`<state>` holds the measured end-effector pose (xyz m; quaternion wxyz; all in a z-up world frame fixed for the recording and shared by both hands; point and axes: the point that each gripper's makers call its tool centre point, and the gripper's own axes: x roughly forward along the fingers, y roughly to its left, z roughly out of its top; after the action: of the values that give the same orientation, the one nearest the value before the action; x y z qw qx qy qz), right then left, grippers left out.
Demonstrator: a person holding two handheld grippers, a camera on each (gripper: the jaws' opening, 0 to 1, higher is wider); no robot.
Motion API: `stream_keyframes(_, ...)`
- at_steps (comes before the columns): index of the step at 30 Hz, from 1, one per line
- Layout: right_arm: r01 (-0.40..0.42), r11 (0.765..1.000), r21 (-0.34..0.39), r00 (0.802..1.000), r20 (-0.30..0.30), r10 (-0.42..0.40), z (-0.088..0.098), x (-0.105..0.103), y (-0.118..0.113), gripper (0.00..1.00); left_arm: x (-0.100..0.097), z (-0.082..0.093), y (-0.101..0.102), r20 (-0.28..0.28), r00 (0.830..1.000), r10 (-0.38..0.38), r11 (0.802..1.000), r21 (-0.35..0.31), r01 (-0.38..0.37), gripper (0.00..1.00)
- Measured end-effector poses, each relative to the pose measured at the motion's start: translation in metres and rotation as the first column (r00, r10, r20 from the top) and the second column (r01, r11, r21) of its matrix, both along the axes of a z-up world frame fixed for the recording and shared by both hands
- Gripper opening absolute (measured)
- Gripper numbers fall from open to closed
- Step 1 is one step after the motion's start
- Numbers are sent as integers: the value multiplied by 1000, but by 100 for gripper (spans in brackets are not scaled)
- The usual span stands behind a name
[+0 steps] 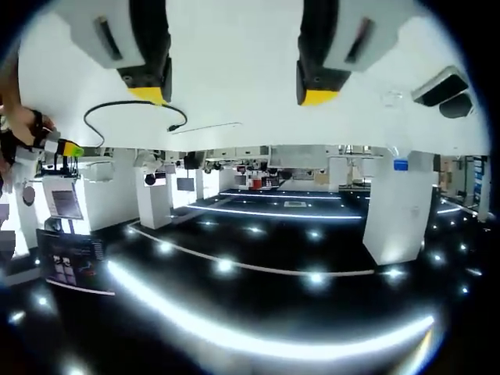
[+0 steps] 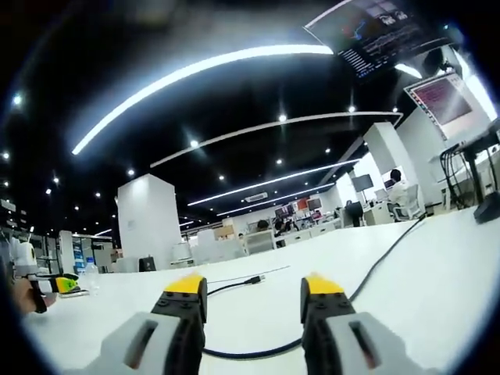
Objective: Locate the USB plug end of the data cable currently connected to the USB port on the desk. Grip the plug, withdraw it from the port, and place it onto the desktop.
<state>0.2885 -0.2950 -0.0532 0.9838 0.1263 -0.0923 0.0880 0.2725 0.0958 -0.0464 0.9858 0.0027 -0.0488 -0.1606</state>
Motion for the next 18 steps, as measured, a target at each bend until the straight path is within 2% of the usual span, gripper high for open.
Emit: stream_keyframes(18, -10, 1000, 6, 1000, -6, 10, -3, 1, 2, 49, 2, -4, 2, -10, 1000, 5, 1000, 13, -5, 64)
